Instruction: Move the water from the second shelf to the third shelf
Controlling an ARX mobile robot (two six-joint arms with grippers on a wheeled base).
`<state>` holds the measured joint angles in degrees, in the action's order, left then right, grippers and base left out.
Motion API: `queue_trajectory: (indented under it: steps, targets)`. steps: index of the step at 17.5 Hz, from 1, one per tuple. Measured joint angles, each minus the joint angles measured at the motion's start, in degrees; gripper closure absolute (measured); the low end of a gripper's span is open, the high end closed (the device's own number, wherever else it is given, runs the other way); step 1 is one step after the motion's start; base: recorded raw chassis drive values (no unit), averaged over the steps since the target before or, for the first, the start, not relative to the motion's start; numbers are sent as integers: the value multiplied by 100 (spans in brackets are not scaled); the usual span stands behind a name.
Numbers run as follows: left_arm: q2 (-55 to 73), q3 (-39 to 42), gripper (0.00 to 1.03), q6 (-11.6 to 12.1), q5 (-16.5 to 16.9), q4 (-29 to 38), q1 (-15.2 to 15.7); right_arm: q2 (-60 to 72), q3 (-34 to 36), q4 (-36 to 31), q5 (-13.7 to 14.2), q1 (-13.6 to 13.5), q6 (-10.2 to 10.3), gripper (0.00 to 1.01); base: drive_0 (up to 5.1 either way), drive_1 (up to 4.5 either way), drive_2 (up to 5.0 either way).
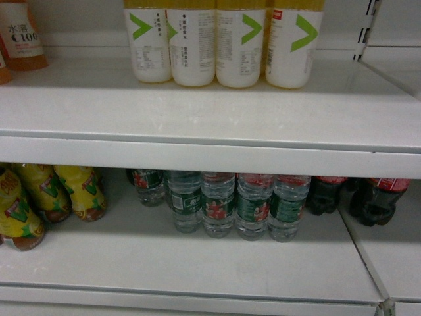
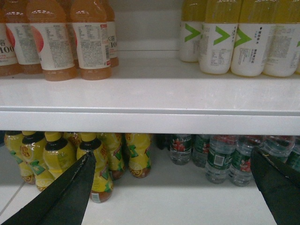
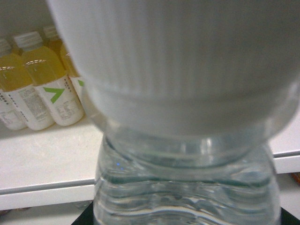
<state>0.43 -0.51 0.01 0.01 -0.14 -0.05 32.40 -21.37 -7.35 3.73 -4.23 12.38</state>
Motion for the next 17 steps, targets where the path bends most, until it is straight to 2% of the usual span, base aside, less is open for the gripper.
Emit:
queue_trajectory:
  steps: [17]
  targets:
    - [0,0,5,0,-4,-9,0,11,0,-7,-37,11,4,58,-427,213,213]
